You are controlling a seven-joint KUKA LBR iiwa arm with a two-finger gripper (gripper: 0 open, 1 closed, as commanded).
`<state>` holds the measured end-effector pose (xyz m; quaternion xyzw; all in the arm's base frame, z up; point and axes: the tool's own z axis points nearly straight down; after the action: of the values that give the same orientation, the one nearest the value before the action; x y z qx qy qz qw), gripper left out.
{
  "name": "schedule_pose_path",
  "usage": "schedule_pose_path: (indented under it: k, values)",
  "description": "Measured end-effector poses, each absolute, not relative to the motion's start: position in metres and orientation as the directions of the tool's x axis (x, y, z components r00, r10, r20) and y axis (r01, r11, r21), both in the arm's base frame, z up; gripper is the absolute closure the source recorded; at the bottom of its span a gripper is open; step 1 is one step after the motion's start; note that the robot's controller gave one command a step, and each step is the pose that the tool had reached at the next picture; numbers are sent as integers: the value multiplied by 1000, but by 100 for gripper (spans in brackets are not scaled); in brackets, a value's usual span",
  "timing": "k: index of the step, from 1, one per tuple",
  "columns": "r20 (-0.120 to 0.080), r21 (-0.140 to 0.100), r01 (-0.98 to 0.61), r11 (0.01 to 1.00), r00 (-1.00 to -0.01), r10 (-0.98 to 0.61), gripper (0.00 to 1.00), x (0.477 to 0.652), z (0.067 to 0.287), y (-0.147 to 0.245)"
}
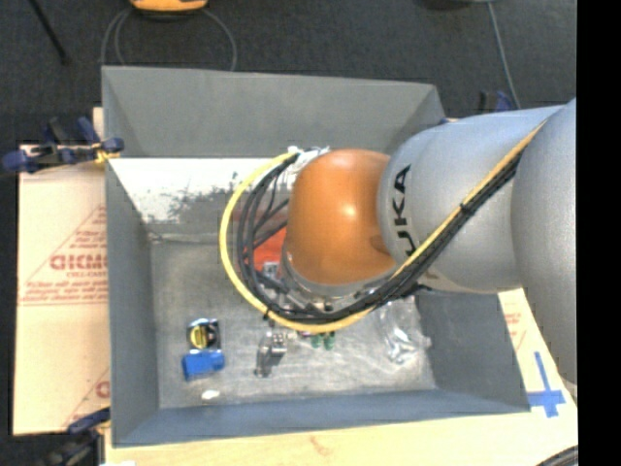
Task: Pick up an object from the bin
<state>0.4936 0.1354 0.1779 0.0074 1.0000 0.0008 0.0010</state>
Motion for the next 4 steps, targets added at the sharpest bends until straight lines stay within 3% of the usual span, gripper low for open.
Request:
schedule_pose_path:
  k: [1, 2, 3, 4]
  values:
    - [0, 2, 110, 994, -994, 110, 0, 519, 75, 189]
    - [-8, 0, -42, 999, -999, -42, 0, 505, 74, 229]
    - [-12, 6, -42, 999, -999, -41, 100, 505, 74, 231]
    - [-10, 4, -46, 999, -999, -46, 100, 510, 194, 231]
